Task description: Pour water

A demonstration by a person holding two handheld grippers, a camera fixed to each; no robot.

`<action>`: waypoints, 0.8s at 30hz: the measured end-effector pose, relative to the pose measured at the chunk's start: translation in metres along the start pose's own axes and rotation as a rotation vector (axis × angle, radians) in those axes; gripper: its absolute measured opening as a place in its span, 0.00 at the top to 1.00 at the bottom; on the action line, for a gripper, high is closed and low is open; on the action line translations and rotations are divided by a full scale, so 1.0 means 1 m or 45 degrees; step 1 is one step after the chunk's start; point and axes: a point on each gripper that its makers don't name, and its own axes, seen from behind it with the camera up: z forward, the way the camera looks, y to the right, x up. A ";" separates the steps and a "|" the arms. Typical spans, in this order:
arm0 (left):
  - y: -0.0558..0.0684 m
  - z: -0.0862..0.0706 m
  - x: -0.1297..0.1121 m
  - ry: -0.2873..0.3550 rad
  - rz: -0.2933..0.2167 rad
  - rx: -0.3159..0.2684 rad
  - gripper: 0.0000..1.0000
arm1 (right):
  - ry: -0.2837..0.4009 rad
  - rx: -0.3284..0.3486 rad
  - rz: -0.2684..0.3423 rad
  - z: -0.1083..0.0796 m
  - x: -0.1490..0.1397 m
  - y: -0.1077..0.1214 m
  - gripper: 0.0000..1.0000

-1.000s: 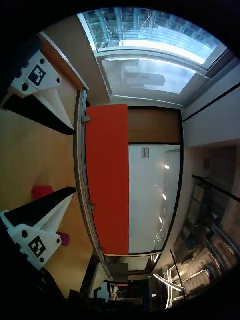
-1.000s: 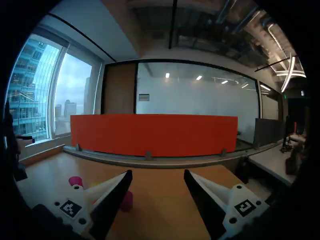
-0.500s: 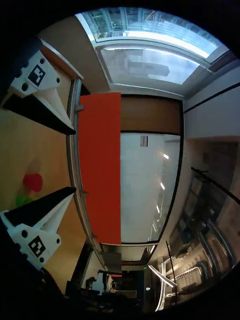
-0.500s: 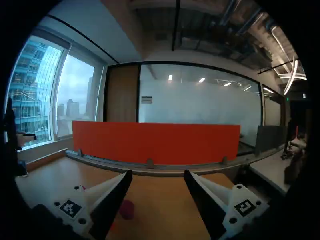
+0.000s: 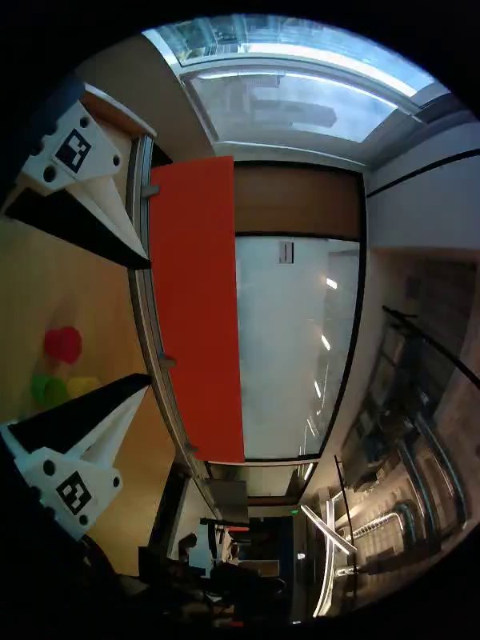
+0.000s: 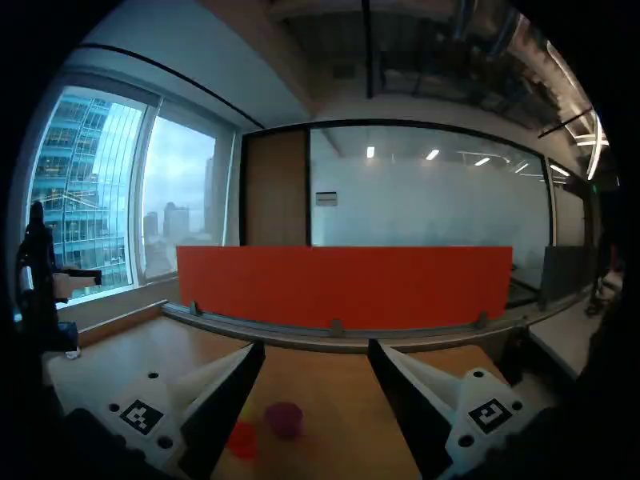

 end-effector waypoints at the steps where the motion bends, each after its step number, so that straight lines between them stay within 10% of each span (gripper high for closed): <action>1: 0.003 0.001 0.000 0.000 -0.007 -0.017 0.04 | -0.002 0.018 0.000 0.000 0.001 -0.003 0.00; 24: 0.049 0.007 0.010 0.002 0.015 -0.318 0.04 | -0.016 0.437 -0.057 -0.011 0.011 -0.088 0.00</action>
